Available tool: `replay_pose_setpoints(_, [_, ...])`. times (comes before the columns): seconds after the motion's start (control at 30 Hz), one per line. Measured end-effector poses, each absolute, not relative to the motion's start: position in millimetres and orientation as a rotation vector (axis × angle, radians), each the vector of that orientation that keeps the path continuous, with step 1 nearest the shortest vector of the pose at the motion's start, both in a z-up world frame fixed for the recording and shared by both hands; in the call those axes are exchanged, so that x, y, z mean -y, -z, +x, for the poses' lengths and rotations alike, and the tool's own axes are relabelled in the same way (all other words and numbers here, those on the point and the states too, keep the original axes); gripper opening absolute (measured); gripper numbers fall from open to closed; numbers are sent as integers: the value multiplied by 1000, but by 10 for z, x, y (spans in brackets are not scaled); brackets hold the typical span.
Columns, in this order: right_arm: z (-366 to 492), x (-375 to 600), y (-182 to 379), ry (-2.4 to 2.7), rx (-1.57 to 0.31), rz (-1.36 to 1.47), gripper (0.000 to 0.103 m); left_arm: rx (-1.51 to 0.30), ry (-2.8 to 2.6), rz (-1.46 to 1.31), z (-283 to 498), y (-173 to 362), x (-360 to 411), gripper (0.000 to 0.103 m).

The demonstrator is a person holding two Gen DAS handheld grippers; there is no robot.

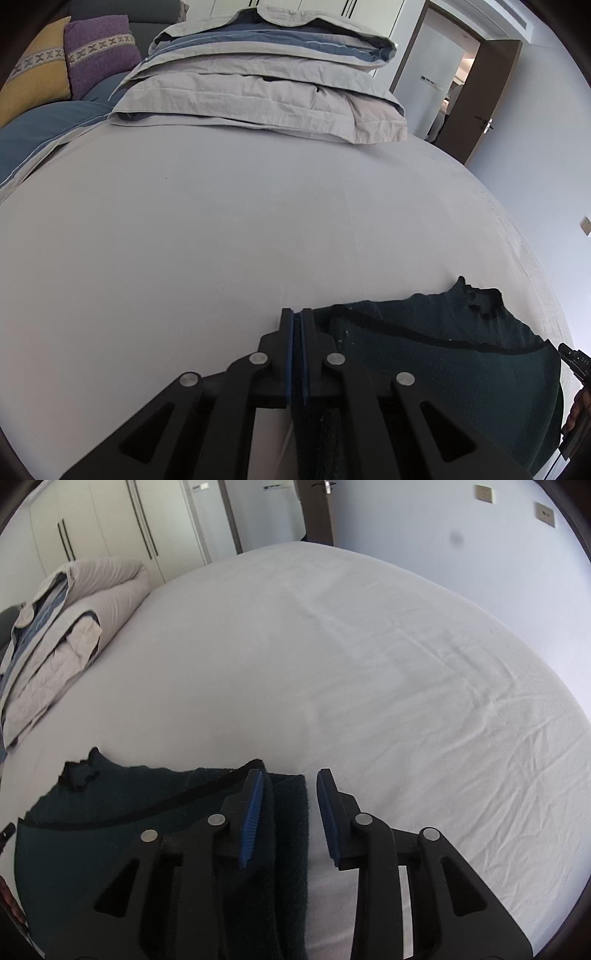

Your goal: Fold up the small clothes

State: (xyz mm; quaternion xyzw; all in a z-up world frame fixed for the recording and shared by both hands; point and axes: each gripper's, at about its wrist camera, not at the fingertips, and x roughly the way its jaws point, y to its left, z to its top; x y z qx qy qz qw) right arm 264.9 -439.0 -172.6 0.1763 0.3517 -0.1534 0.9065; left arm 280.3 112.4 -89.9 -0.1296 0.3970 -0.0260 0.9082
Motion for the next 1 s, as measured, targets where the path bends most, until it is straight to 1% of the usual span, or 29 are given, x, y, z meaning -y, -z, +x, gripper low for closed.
replay_pose_setpoints(0.1, [2434,4335,1660,272,-732,356,29,-801,98,-231,2638,795,-1013,6])
replay_pose_setpoints(0.17, [2341,4199,1677,232,-762,292,29,-793,125,-205,2511,761,-915,14])
replay_pose_setpoints(0.3, [2186,3926,1839,217,-821,164,29,-803,171,-153,2295,780,-700,20])
replay_pose_setpoints(0.37, [2180,3889,1963,221,-861,158,29,-823,183,-120,2247,836,-605,27])
replay_pose_setpoints(0.43, [2171,3906,2032,212,-865,178,26,-858,196,-115,2243,929,-553,28])
replay_pose_setpoints(0.47, [2185,3869,2044,207,-863,175,19,-870,199,-114,2241,973,-543,28])
replay_pose_setpoints(0.5, [2187,3849,2031,212,-860,155,15,-879,199,-110,2240,1009,-530,29])
replay_pose_setpoints(0.63, [2143,3786,1971,229,-836,101,11,-880,198,-103,2242,1064,-515,31])
replay_pose_setpoints(0.83, [1956,3879,1881,276,-777,182,7,-879,209,-121,2258,1104,-549,35])
replay_pose_setpoints(0.87, [1934,3906,1895,320,-777,182,0,-880,209,-122,2266,1114,-552,36])
replay_pose_setpoints(0.9, [1920,3958,1933,358,-789,187,0,-880,209,-121,2269,1122,-550,36])
replay_pose_setpoints(0.97, [1870,4130,2059,335,-840,286,0,-875,209,-116,2265,1122,-534,39])
replay_pose_setpoints(1.0, [1818,4206,2052,315,-823,346,0,-871,210,-112,2262,1124,-524,40])
